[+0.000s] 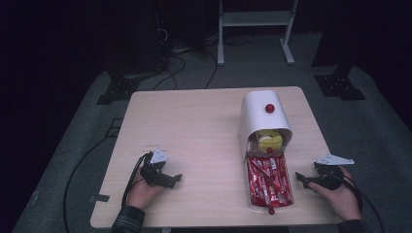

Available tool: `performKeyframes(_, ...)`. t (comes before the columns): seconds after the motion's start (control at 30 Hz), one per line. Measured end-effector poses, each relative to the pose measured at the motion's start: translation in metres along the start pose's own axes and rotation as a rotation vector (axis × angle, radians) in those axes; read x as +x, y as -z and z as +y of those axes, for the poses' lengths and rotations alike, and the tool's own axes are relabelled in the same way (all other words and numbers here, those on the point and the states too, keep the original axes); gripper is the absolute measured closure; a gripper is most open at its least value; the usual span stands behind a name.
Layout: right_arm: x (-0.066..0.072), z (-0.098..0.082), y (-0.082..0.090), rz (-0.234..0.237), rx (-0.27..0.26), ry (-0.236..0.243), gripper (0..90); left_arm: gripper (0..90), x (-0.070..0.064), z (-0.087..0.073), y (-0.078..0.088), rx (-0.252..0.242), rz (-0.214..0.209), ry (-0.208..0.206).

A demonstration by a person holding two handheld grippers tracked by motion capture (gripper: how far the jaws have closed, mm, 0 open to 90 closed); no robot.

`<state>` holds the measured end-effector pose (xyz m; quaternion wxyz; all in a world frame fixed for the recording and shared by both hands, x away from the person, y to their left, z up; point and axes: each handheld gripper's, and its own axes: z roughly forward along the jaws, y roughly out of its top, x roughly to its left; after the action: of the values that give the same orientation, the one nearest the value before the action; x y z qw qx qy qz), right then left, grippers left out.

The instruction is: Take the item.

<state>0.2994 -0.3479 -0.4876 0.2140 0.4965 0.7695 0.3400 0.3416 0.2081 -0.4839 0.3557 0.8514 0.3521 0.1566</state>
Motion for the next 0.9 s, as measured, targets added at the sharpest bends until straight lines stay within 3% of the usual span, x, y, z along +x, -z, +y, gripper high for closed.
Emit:
performKeyframes(0.23,0.0004,0.0001,-0.0002,-0.003,0.0,-0.003,12.1,0.0,0.0001,0.0005,-0.0005,0.0,0.0,-0.001)
performKeyframes(0.47,-0.0017,-0.0001,0.0022,-0.008,-0.007,-0.012,19.6,0.0,0.0002,0.0006,-0.0005,0.0,0.0,-0.002)
performKeyframes(0.9,-0.0021,0.0022,0.0076,-0.008,-0.013,-0.021,22.6,0.0,0.0004,0.0007,-0.0007,0.001,-0.001,-0.003)
